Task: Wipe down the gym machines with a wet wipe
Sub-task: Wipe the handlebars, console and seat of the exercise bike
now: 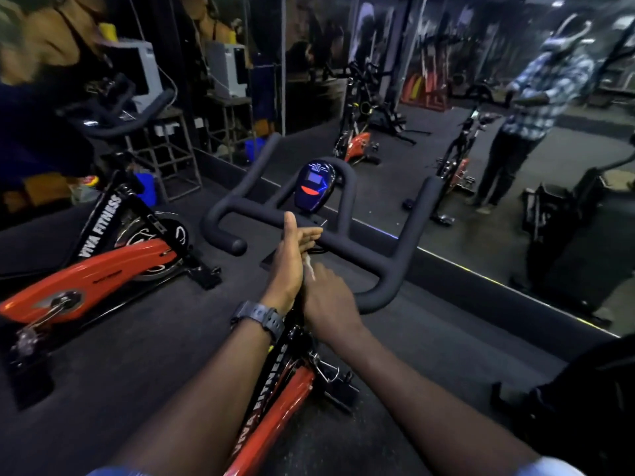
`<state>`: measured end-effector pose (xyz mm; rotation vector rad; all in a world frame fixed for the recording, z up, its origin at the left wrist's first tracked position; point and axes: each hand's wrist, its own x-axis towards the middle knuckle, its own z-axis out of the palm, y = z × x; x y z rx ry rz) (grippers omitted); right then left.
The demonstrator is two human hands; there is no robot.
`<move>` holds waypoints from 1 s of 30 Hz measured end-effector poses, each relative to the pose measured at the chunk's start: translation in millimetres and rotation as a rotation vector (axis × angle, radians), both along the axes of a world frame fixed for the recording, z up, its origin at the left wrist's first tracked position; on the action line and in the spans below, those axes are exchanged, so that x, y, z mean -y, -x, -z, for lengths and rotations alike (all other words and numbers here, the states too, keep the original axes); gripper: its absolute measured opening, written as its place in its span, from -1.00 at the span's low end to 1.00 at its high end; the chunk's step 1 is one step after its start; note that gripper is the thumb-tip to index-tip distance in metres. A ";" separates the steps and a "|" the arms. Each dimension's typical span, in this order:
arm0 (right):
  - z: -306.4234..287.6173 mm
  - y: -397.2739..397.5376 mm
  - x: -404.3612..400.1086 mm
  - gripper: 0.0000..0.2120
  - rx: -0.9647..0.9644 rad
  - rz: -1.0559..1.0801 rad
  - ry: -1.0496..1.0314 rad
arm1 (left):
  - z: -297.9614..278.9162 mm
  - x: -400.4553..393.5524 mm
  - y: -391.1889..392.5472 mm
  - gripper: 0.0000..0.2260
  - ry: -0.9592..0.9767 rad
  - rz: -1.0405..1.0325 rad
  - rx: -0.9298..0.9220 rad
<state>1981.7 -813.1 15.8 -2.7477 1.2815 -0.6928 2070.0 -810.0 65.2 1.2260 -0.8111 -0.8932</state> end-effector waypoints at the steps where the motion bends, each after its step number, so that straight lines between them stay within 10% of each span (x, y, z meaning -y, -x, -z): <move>1: -1.1 -9.9 -1.6 -0.62 0.048 -0.013 -0.029 | -0.1 4.7 -2.5 -0.19 -0.003 0.014 -0.002; 7: 17.8 71.1 -7.3 -0.55 -0.147 -0.271 0.276 | -1.8 18.0 -16.9 -0.27 -0.004 0.165 0.054; 13: -6.7 38.0 1.5 -0.78 0.036 0.064 -0.015 | -2.7 28.4 0.1 -0.27 -0.037 0.289 0.169; 21: 18.6 88.8 -2.7 -0.56 -0.130 0.073 0.259 | -5.6 34.6 0.8 -0.14 -0.027 0.304 0.272; 30: -5.6 5.5 -0.9 -0.73 -0.153 0.101 0.165 | 5.8 31.3 -2.5 -0.24 0.022 0.205 0.286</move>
